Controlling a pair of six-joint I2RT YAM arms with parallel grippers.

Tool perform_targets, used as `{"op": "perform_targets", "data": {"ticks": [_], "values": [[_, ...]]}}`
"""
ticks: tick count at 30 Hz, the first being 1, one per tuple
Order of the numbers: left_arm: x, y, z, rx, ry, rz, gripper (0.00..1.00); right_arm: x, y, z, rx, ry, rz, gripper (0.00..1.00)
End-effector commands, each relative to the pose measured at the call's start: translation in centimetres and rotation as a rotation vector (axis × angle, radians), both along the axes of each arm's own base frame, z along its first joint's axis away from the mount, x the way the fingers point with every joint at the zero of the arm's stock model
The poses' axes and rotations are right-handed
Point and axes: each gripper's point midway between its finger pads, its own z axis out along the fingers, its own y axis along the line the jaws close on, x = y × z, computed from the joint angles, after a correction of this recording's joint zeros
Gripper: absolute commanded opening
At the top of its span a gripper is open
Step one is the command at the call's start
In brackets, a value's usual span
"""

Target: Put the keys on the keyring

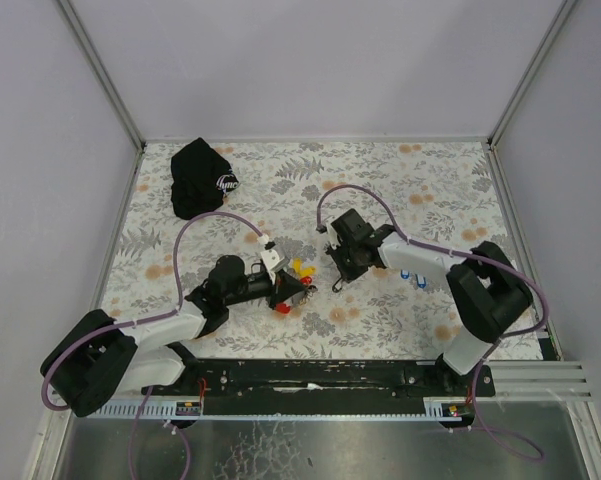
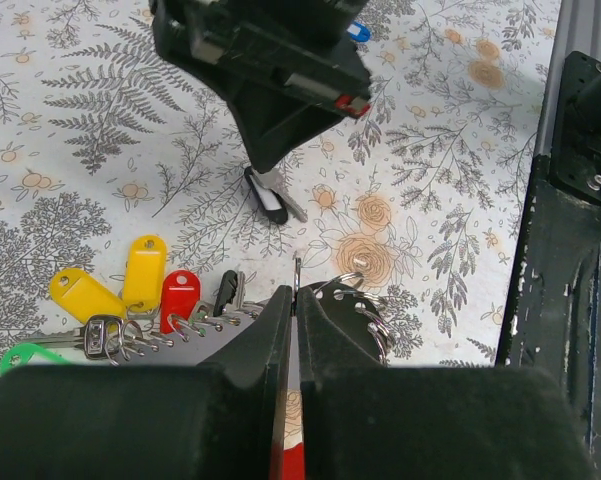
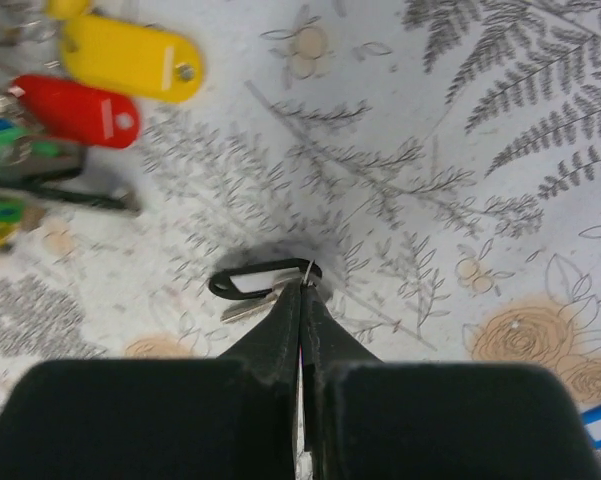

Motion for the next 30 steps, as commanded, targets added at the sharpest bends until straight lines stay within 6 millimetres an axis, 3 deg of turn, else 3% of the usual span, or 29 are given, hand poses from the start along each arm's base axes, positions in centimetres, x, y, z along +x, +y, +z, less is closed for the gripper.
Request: {"op": "perform_targets", "data": {"ticks": [1,12,22,28,30], "values": [[0.9,-0.1,1.8,-0.055,-0.061,0.036,0.00,3.0,0.0,0.2,-0.023,-0.031,-0.042,0.00],[1.1,-0.2,1.4,-0.045,-0.050,0.039,0.00,5.3,0.3,-1.0,-0.046,-0.039,-0.080,0.00],[1.2,-0.1,1.5,-0.046,-0.055,0.050,0.00,5.5,0.1,4.0,0.071,-0.192,-0.101,0.23],[1.2,0.0,1.7,-0.050,-0.059,0.058,0.00,5.0,0.3,5.3,0.164,-0.263,-0.099,0.24],[1.2,0.1,1.9,-0.055,-0.063,0.058,0.00,4.6,0.5,5.4,0.213,-0.296,-0.082,0.32]]}}
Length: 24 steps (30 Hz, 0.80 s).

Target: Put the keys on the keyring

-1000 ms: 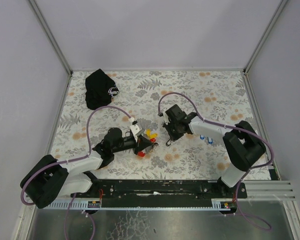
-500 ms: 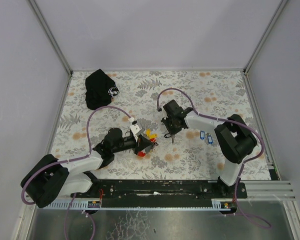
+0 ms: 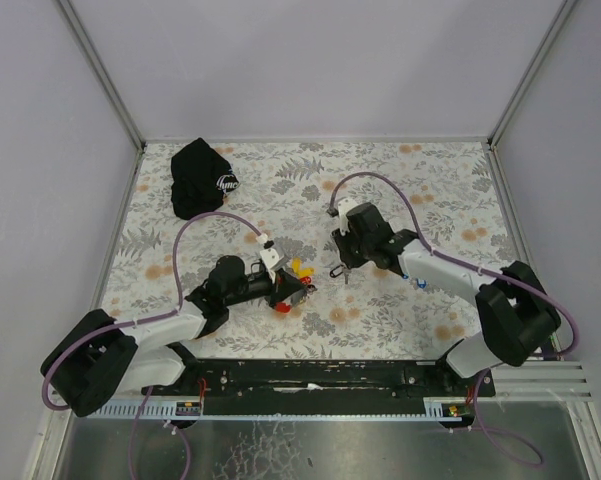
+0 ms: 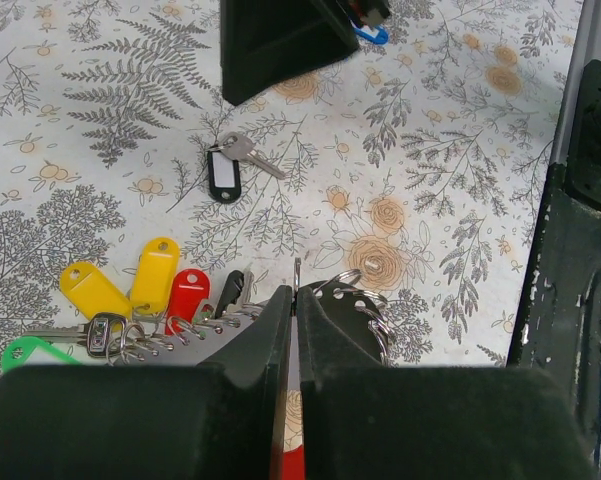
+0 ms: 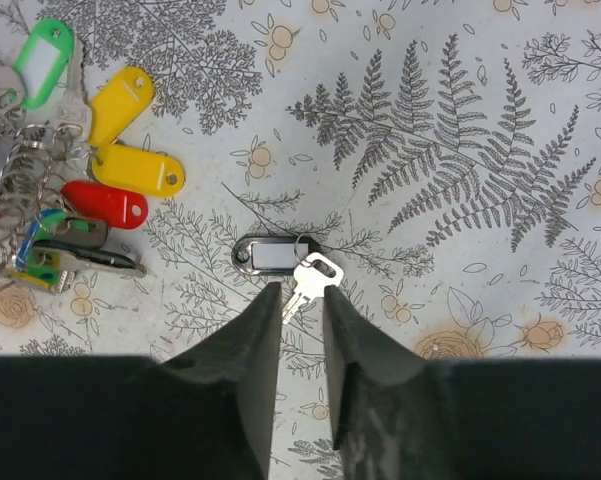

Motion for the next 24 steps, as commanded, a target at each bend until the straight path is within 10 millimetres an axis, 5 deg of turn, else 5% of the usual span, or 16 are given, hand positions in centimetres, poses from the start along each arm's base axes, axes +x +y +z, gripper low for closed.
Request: {"op": "perform_targets", "data": {"ticks": [1,3,6,16,24], "values": [[0.6,-0.2,2.3,-0.061,-0.075,0.019,0.00,-0.2,0.6,1.3,0.125,-0.098,0.022,0.38],[0.6,-0.1,2.4,-0.064,-0.076,0.023,0.00,-1.0,0.6,1.1,0.153,-0.120,0.053,0.53],[0.5,0.0,2.7,-0.075,-0.085,0.029,0.00,-1.4,0.2,0.6,0.183,-0.193,0.078,0.60],[0.9,0.5,2.9,-0.079,-0.094,0.069,0.00,-0.1,0.2,0.1,0.155,-0.385,0.123,0.47],[1.1,0.4,2.7,-0.075,-0.089,0.070,0.00,0.8,1.0,-1.1,0.112,-0.412,0.153,0.45]]}}
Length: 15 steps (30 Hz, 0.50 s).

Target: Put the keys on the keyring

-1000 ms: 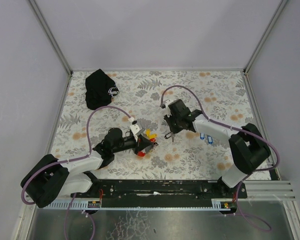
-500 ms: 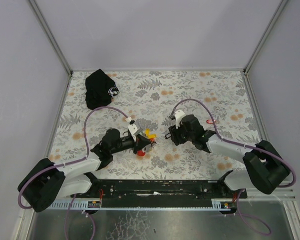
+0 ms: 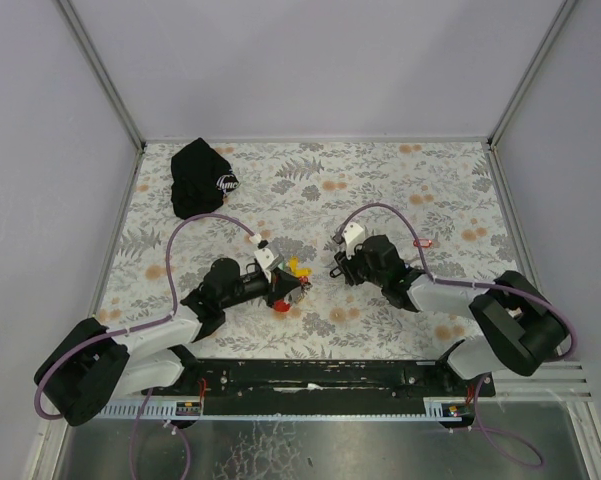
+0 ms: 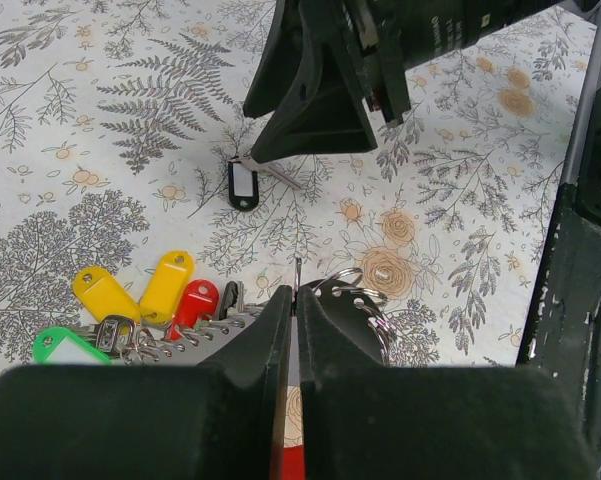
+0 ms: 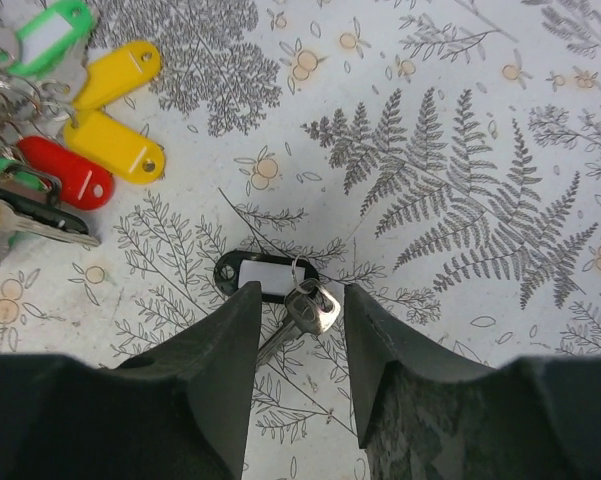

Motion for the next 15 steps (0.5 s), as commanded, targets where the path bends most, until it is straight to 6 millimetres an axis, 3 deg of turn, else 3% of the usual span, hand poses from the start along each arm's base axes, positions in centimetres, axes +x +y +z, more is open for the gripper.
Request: {"op": "perform_targets", "data": {"ticks": [1,15], "values": [[0.7,-0.3,1.7,-0.051,-0.059,0.019,0.00,1.9,1.3,1.1,-0.003,-0.092,0.011,0.45],[0.7,-0.4,1.4,-0.042,-0.053,0.008,0.00,2.7,1.6,-0.3,-0.036,-0.084,0.008,0.40]]}}
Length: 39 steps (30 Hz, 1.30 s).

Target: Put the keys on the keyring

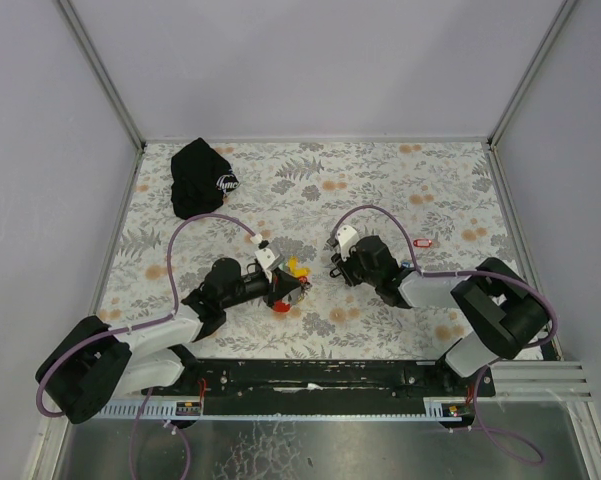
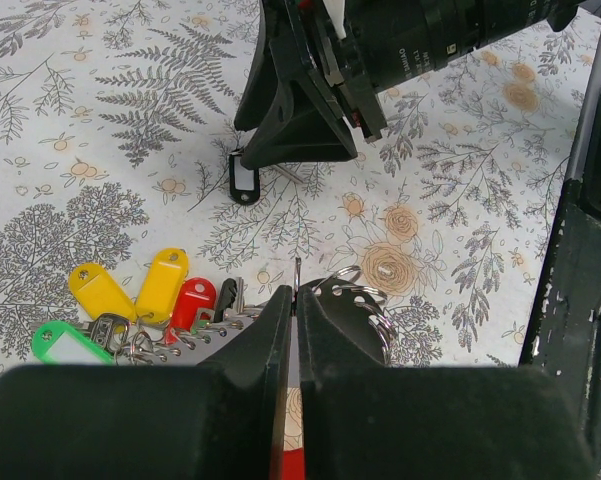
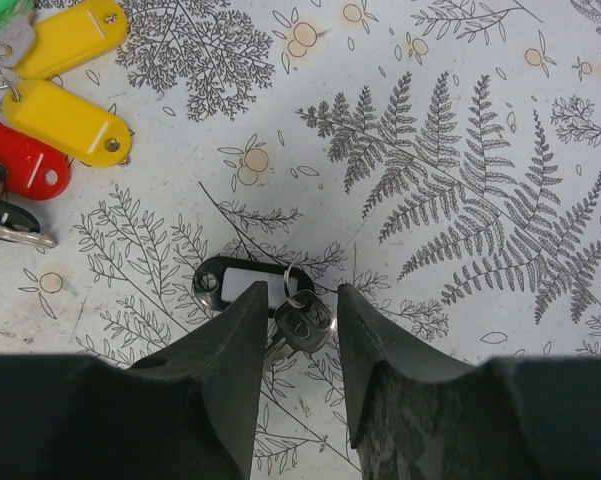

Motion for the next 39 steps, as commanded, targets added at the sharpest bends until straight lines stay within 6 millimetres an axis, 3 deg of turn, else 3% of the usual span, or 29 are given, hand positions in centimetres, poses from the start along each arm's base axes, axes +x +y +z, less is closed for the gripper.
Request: {"op": "perform_targets", "data": {"ticks": [1,17,24,28,39], "values": [[0.6,-0.5,1.9,-0.051,-0.062,0.004,0.00,2.1,1.5,2.5,0.044,-0.097,-0.004,0.40],[0.6,-0.6,1.8,-0.048,-0.059,-0.006,0.00,2.3,0.9,1.2,-0.002,-0.074,-0.032,0.30],[0.5,-0.7,1.8,-0.051,-0.059,-0.012,0.00,2.1,0.9,1.0,-0.002,-0.057,-0.033,0.13],[0.4,-0.7,2.0,-0.053,-0.065,-0.016,0.00,1.9,1.3,1.4,0.021,-0.045,-0.025,0.00],[0.0,-0.7,2.3,-0.064,-0.083,-0.035,0.00,-0.2,3.0,4.1,0.152,-0.059,0.091,0.00]]}}
